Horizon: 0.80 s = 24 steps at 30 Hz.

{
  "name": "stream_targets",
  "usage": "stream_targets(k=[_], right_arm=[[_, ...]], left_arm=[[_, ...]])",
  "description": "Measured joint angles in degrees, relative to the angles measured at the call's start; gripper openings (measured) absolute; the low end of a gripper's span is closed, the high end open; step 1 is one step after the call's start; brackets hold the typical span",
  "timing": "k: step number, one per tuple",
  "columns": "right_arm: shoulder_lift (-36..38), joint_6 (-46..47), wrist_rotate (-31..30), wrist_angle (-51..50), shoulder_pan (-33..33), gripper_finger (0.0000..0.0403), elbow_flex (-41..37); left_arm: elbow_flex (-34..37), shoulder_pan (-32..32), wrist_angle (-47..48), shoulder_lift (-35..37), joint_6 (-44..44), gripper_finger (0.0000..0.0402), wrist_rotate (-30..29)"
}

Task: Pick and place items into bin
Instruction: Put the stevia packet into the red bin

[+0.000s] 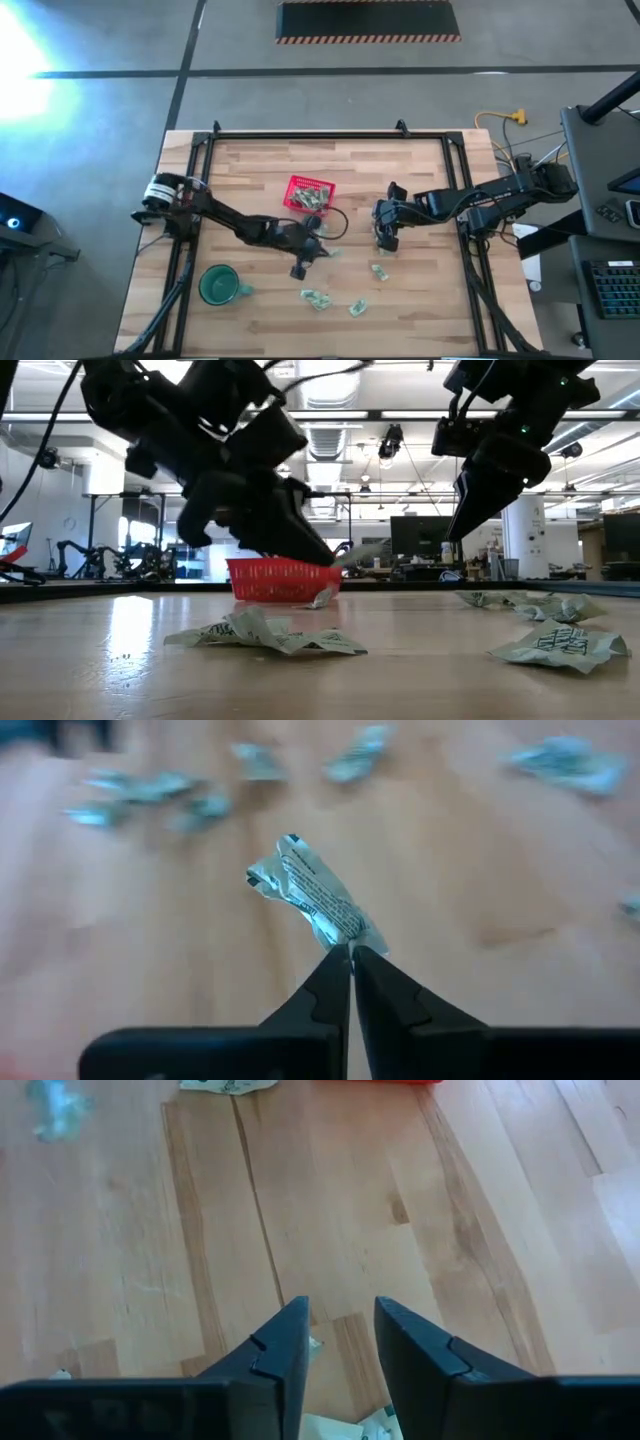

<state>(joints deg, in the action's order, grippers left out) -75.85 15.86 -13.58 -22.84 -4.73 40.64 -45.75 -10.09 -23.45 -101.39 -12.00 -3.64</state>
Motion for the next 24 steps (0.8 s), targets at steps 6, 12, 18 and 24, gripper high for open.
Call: stream_targets(k=[6,12,18,24], right_arm=[[0.0,0.0,0.0,0.9,0.0,0.0107,0.0],[0.0,0.0,0.0,1.0,0.0,0.0102,0.0],[0.0,0.0,0.0,1.2,0.0,0.0096,0.0],[0.0,0.0,0.0,1.9,0.0,0.0098,-0.1]], left_arm=[[1.1,-0.1,3.5,5.7,-1.9,0.0,-21.5],[1.1,0.2,15.8,11.2,0.1,0.0,-43.5],[1.1,1.6,23.4,13.3,5.7,0.0,-45.3],[1.2,2.4,25.8,12.3,6.8,0.0001,-45.2]])
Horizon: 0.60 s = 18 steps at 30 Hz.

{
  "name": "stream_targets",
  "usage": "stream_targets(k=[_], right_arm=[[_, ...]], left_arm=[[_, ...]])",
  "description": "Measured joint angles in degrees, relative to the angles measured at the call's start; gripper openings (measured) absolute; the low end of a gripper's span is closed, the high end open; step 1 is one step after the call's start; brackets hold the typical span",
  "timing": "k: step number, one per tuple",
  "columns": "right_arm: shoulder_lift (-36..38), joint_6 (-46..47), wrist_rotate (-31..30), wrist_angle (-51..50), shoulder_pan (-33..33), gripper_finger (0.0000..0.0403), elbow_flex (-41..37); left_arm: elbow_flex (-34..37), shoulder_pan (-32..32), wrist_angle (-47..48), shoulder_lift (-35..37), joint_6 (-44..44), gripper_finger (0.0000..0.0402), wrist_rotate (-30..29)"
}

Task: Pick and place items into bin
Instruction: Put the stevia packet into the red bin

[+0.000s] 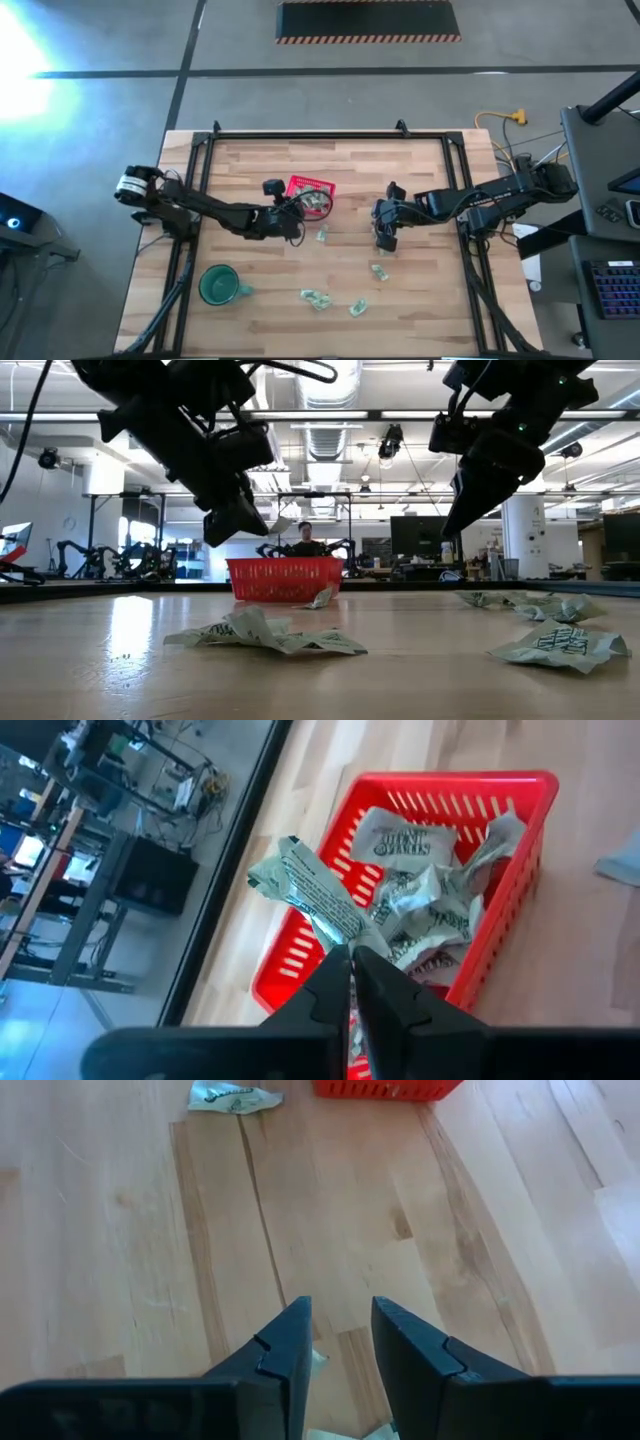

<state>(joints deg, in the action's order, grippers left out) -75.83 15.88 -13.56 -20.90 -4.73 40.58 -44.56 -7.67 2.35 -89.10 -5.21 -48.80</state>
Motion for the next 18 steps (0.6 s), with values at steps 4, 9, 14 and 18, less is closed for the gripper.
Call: stream_targets(k=[4,9,14,18], right_arm=[[0.0,0.0,0.0,0.3,0.0,0.01,0.0],[0.0,0.0,0.0,0.3,0.0,0.0094,-0.1],[-0.1,0.4,-1.5,0.3,0.0,0.0089,-1.5],[-0.8,1.0,-3.2,0.1,0.2,0.0086,-4.0]], left_arm=[[0.0,0.3,0.5,-0.4,0.4,0.0027,0.1],[0.0,0.5,0.4,-0.4,0.4,0.0082,0.0],[0.0,0.4,0.3,-0.4,0.4,0.012,-0.1],[0.0,0.4,0.3,-0.4,0.4,0.0132,-0.1]])
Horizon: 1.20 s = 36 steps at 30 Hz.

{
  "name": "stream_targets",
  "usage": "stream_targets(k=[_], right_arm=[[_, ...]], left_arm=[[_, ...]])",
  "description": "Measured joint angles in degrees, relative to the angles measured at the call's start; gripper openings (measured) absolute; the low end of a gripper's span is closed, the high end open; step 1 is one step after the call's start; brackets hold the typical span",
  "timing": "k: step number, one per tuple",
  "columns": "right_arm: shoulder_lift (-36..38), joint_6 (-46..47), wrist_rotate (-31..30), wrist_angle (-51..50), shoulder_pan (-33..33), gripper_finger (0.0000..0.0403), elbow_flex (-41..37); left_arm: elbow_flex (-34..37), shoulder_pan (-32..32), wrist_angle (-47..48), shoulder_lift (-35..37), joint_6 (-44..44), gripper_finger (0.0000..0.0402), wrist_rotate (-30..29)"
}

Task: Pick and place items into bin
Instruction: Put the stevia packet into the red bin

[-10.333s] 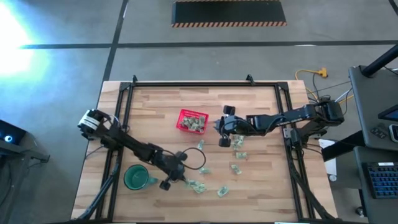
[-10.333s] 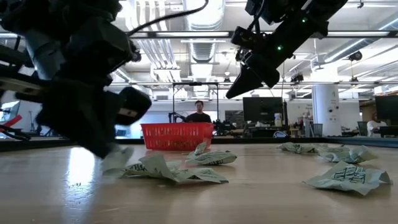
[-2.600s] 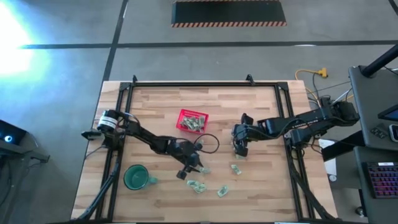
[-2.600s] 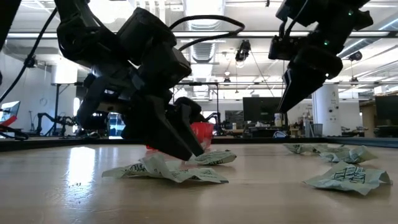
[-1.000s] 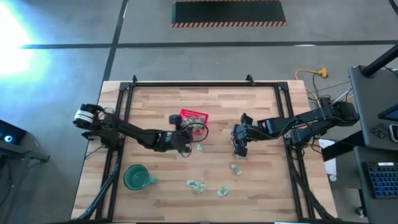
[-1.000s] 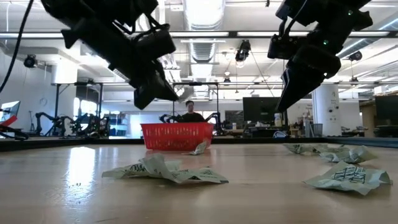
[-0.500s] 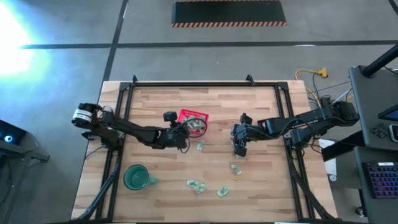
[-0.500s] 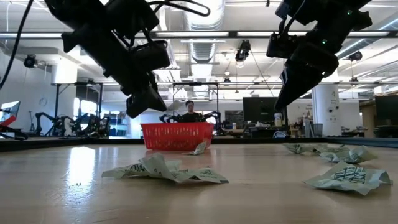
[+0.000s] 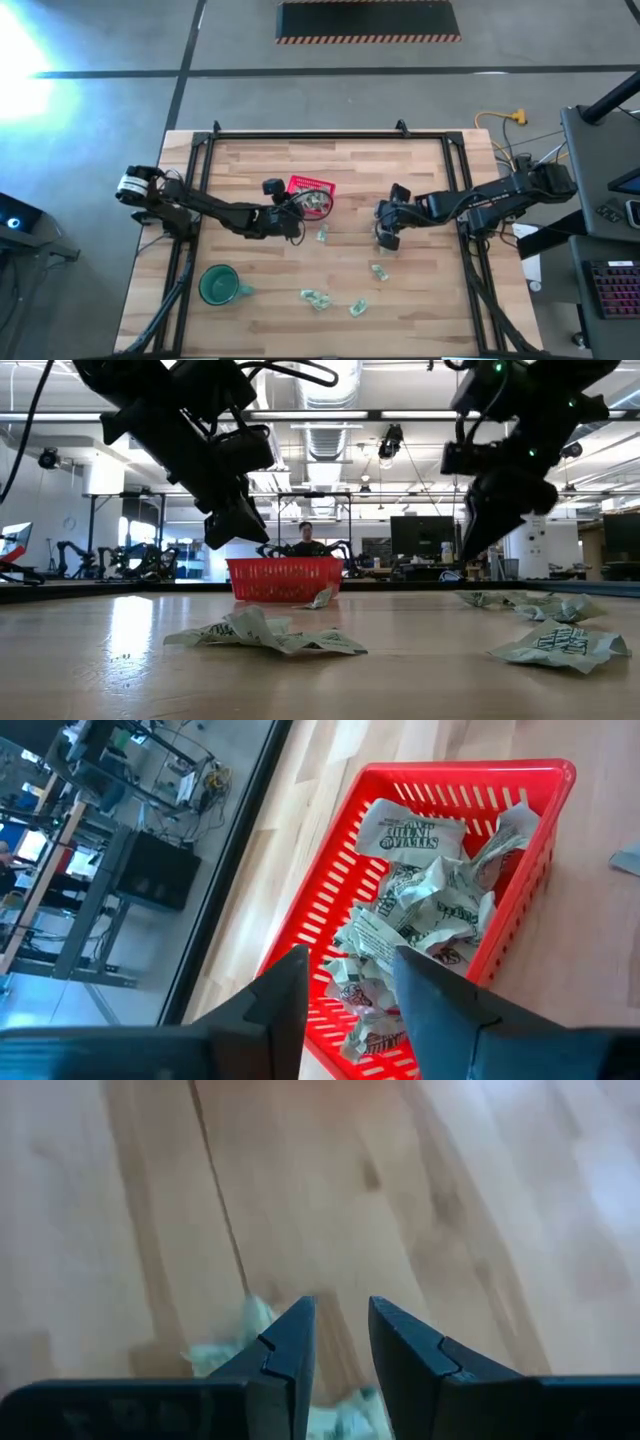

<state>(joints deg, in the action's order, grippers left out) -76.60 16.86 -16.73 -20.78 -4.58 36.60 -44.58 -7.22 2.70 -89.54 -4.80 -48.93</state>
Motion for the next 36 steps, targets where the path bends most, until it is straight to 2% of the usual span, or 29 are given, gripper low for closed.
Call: stream_targets(k=[4,10,16,24,36], right_arm=[[-0.1,-0.2,-0.6,-0.2,0.0,0.0088,-1.3],[-0.1,2.1,-10.5,-2.2,0.5,0.01,-2.4],[-0.2,2.2,-7.0,0.0,1.3,0.0115,-5.7],[-0.2,-3.7,-6.8,8.4,2.0,0.0123,-9.4],[-0.2,-2.3,-6.8,8.3,4.8,0.0114,-11.4]], left_arm=[[0.0,0.0,0.3,0.0,0.0,0.0133,0.0],[0.0,0.0,1.4,0.0,0.0,0.0133,0.0],[0.0,0.0,1.4,0.0,0.0,0.0133,0.0],[0.0,0.0,1.4,0.0,0.0,0.0133,0.0],[0.0,0.0,2.9,0.0,0.0,0.0133,0.1]])
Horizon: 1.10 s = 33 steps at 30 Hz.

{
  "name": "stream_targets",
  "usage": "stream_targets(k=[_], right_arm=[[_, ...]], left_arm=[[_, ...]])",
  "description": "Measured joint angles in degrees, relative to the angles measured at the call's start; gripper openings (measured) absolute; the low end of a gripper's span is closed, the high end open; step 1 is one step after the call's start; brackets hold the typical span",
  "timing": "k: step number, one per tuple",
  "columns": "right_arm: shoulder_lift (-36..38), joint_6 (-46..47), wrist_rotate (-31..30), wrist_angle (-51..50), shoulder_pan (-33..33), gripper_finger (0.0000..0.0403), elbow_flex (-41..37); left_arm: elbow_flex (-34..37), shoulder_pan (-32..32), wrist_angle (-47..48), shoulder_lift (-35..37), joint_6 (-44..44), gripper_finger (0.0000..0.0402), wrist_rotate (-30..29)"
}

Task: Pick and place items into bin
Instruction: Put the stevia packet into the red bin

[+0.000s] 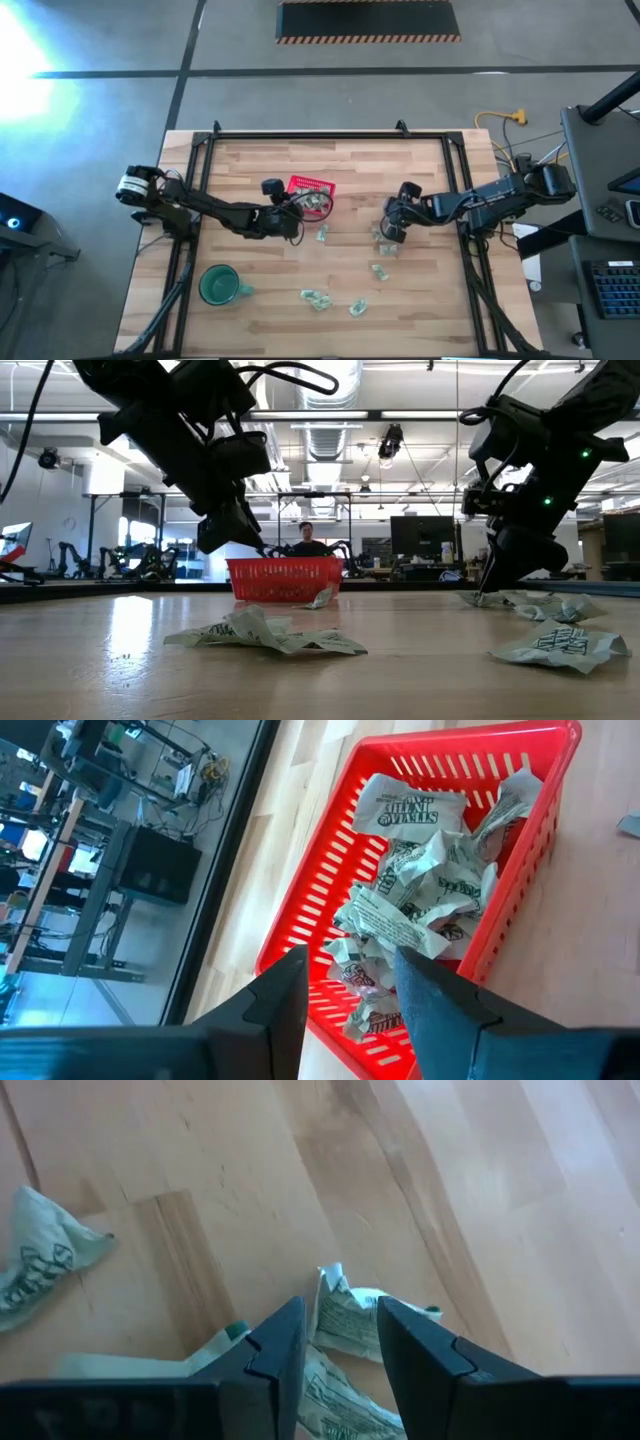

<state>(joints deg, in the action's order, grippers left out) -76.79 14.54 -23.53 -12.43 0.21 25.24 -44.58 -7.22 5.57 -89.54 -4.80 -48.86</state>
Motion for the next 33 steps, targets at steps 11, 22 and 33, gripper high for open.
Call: stream_targets(k=[11,22,33], right_arm=[[0.0,0.3,1.3,0.8,1.2,0.0068,-0.8],[0.1,-3.7,1.3,2.6,1.6,0.0009,0.5],[0.2,-11.0,1.2,15.6,1.6,0.0008,4.1]], left_arm=[[0.0,0.0,0.0,0.0,0.0,0.0133,0.0],[0.0,0.0,0.0,0.0,0.0,0.0133,0.0],[-0.2,-0.1,8.0,1.8,0.0,0.0133,-1.2]])
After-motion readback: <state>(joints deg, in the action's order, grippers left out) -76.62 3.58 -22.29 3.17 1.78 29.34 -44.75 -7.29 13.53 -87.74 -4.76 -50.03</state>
